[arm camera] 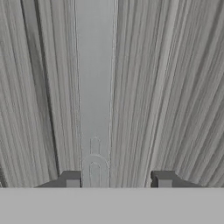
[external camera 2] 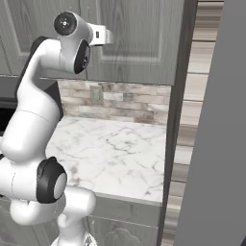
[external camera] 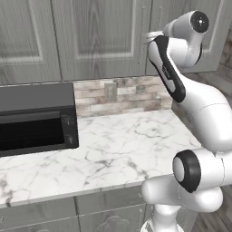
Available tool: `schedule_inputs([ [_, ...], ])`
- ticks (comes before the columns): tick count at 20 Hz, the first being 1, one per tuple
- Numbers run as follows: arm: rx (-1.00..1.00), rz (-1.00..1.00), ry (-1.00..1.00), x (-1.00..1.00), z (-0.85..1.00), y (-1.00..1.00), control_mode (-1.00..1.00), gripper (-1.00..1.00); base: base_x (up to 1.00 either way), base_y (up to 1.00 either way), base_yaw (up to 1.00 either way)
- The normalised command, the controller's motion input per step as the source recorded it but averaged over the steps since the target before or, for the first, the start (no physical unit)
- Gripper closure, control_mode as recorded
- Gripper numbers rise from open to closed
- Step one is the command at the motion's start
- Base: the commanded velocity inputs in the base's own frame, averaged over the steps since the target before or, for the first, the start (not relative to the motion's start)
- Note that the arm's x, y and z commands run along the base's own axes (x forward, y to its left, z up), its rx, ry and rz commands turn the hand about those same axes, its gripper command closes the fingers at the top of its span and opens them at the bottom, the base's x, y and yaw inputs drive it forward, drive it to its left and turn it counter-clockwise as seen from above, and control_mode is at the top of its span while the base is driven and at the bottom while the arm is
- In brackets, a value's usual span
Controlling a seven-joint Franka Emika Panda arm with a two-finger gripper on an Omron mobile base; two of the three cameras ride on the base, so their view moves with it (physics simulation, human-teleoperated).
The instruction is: Move the bowls from the cabinet to the plates on the dining table.
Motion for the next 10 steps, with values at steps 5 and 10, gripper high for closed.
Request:
schedule_inputs([
  [5, 0.00, 0.02, 0.03, 0.05, -0.12, 0.20, -1.00, 1.00, 0.00, 0.00, 0.00],
  [10, 0.00, 0.00, 0.03, 0.11, -0.15, 0.13, -1.00, 1.00, 0.00, 0.00, 0.00],
])
